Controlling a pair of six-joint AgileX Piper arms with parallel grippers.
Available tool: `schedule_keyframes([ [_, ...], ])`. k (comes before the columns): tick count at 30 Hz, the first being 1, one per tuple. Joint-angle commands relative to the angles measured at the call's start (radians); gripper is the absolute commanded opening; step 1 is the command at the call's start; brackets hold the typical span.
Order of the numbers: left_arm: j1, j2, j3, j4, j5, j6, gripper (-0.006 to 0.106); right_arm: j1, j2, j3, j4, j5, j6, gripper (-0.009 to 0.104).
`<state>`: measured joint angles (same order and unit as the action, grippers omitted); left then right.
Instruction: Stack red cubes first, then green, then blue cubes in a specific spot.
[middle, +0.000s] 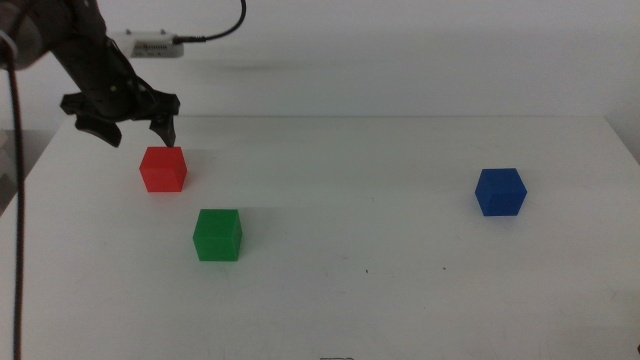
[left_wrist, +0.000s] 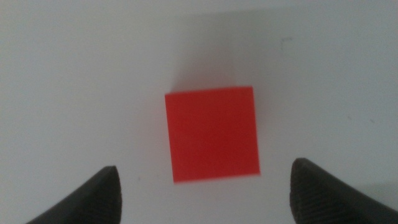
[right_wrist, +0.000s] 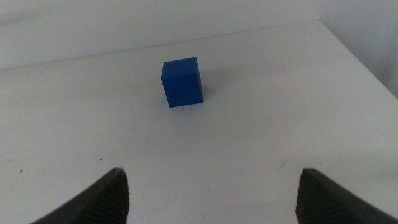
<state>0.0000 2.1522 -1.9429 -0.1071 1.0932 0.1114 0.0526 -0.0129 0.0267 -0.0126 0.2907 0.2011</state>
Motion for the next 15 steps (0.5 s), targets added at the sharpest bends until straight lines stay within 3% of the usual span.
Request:
schedule_keyframes([
  [1, 0.0, -0.037, -0.038, -0.01, -0.053, 0.002, 0.091, -0.007, -0.014, -0.01, -0.011, -0.074, -0.01, 0.085],
  [15, 0.0, 0.057, -0.041, -0.039, -0.155, 0.008, 0.091, -0.007, -0.014, -0.01, -0.011, -0.074, -0.01, 0.085],
])
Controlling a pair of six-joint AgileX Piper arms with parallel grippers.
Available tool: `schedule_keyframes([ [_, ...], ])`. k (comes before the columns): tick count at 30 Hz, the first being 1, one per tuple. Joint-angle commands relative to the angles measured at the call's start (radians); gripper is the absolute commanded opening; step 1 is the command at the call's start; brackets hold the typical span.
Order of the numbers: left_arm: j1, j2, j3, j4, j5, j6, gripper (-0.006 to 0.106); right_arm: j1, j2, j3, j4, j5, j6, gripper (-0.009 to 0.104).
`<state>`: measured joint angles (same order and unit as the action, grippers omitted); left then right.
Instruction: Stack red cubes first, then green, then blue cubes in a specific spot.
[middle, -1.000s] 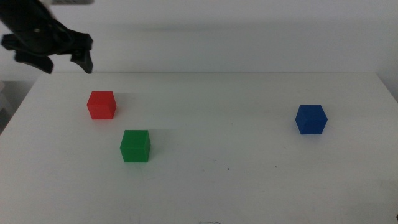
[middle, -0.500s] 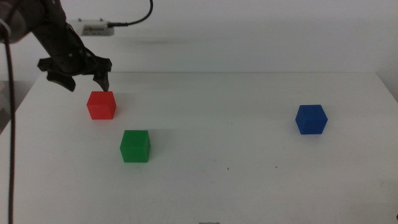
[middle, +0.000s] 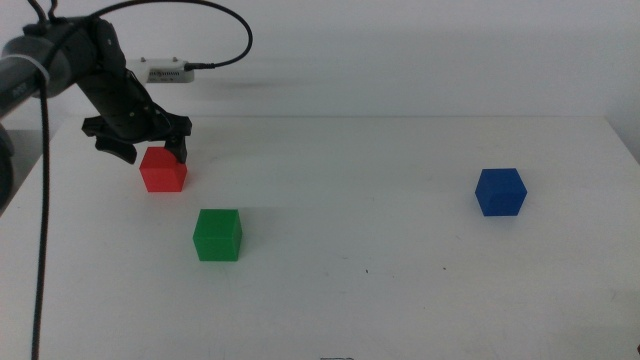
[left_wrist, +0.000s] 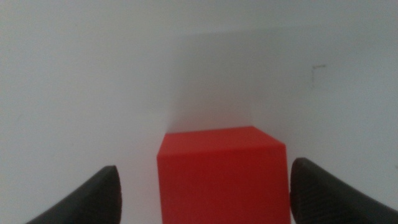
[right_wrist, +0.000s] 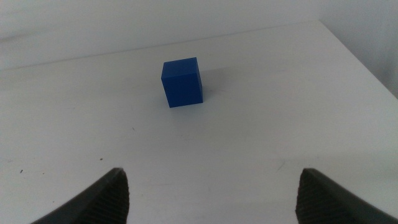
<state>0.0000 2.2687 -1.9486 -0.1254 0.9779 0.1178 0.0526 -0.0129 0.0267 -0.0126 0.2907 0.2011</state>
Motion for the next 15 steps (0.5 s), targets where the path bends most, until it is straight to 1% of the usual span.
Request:
schedule_keyframes([
  [1, 0.0, -0.055, -0.036, -0.025, -0.044, 0.002, 0.091, -0.007, -0.014, -0.01, -0.011, -0.074, -0.01, 0.085],
  [8, 0.0, -0.022, -0.036, -0.028, -0.06, 0.002, 0.091, -0.007, -0.014, -0.01, -0.011, -0.074, -0.01, 0.085],
  [11, 0.0, -0.018, -0.036, -0.028, -0.069, -0.001, 0.09, -0.007, -0.014, -0.01, -0.011, -0.074, -0.01, 0.085],
  [13, 0.0, -0.017, -0.036, -0.033, -0.071, -0.004, 0.085, -0.007, -0.014, -0.01, -0.011, -0.074, -0.01, 0.085],
  [15, 0.0, -0.017, -0.036, -0.036, -0.071, -0.006, 0.078, -0.007, -0.014, -0.01, -0.011, -0.074, -0.01, 0.085],
])
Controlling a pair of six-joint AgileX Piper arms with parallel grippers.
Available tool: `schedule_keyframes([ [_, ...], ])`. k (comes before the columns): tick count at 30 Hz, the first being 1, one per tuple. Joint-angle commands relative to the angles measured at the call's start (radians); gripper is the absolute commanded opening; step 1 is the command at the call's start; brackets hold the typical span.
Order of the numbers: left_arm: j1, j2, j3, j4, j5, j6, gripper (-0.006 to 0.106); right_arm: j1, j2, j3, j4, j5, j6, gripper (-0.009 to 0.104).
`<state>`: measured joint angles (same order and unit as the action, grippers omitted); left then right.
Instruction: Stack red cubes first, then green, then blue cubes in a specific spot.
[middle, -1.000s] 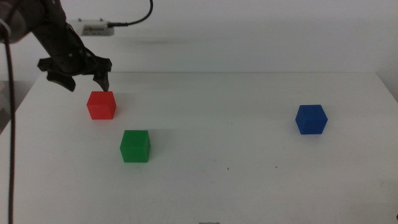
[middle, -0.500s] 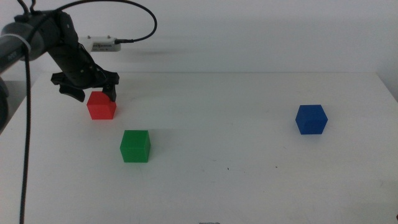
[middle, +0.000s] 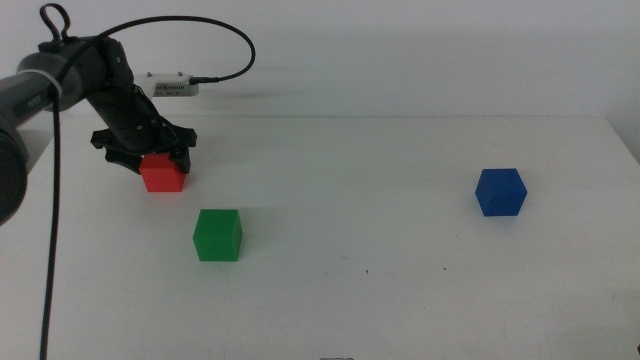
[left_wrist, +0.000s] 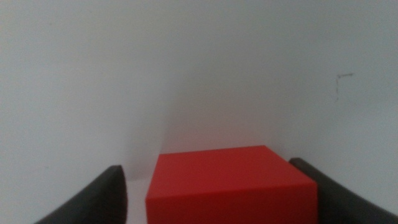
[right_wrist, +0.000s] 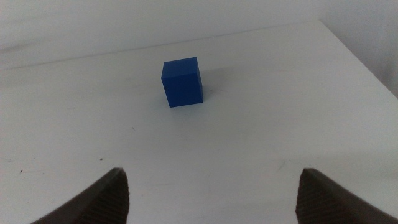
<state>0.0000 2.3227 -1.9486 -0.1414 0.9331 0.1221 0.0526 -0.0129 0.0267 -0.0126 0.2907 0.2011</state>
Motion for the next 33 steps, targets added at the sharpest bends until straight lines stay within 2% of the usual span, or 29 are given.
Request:
schedule_keyframes([
  [1, 0.0, -0.071, -0.036, -0.02, -0.026, -0.011, 0.073, -0.007, -0.014, -0.01, -0.011, -0.074, -0.01, 0.085],
  [9, 0.0, -0.071, -0.036, -0.066, -0.031, -0.013, 0.021, -0.007, -0.014, -0.01, -0.011, -0.074, -0.01, 0.085],
  [13, 0.0, -0.08, -0.038, -0.098, 0.005, -0.01, -0.001, -0.007, -0.014, -0.01, -0.011, -0.074, -0.01, 0.085],
  [19, -0.004, -0.155, -0.03, -0.087, 0.092, -0.044, -0.001, -0.007, -0.014, -0.01, -0.011, -0.074, -0.01, 0.085],
  [22, -0.029, -0.24, 0.031, -0.024, 0.092, -0.082, -0.001, -0.007, -0.014, -0.01, -0.011, -0.074, -0.01, 0.085],
  [26, -0.065, -0.398, 0.209, 0.052, 0.033, -0.193, -0.001, -0.007, -0.014, -0.01, -0.011, -0.074, -0.01, 0.085],
  [33, -0.133, -0.661, 0.445, 0.066, 0.01, -0.29, -0.001, -0.007, -0.014, -0.01, -0.012, -0.074, -0.01, 0.085],
])
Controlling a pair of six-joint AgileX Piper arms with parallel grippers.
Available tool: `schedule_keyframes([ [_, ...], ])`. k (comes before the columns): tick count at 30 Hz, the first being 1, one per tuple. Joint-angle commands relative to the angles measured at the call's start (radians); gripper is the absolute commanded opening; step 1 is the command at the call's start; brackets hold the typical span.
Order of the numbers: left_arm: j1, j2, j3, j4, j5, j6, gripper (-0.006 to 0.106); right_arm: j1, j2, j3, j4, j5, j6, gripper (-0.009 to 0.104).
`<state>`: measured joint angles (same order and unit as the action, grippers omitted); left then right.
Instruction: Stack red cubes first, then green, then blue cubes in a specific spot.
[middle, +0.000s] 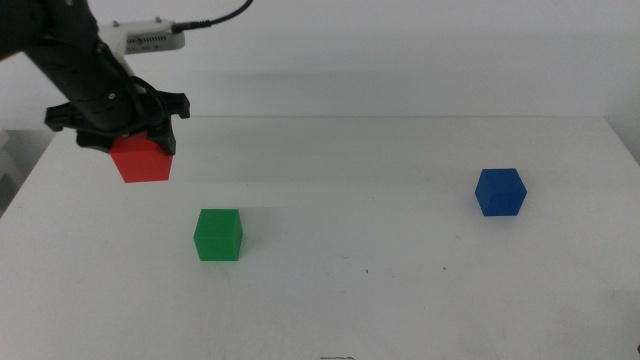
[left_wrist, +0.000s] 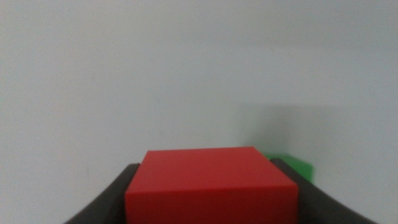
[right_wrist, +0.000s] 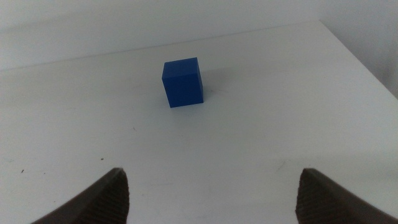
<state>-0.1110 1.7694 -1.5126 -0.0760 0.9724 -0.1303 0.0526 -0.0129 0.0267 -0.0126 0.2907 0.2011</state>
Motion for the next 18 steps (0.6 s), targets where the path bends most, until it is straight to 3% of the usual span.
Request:
schedule_keyframes([
  [1, -0.036, -0.13, 0.029, 0.005, -0.022, -0.055, -0.001, -0.007, -0.014, -0.01, -0.012, -0.074, -0.01, 0.085],
  [10, -0.277, -0.206, 0.063, 0.158, 0.058, -0.346, -0.001, -0.007, -0.014, -0.01, -0.012, -0.074, -0.01, 0.085],
  [18, -0.489, -0.169, 0.063, 0.22, 0.037, -0.528, -0.001, -0.007, -0.014, -0.01, -0.012, -0.074, -0.01, 0.085],
])
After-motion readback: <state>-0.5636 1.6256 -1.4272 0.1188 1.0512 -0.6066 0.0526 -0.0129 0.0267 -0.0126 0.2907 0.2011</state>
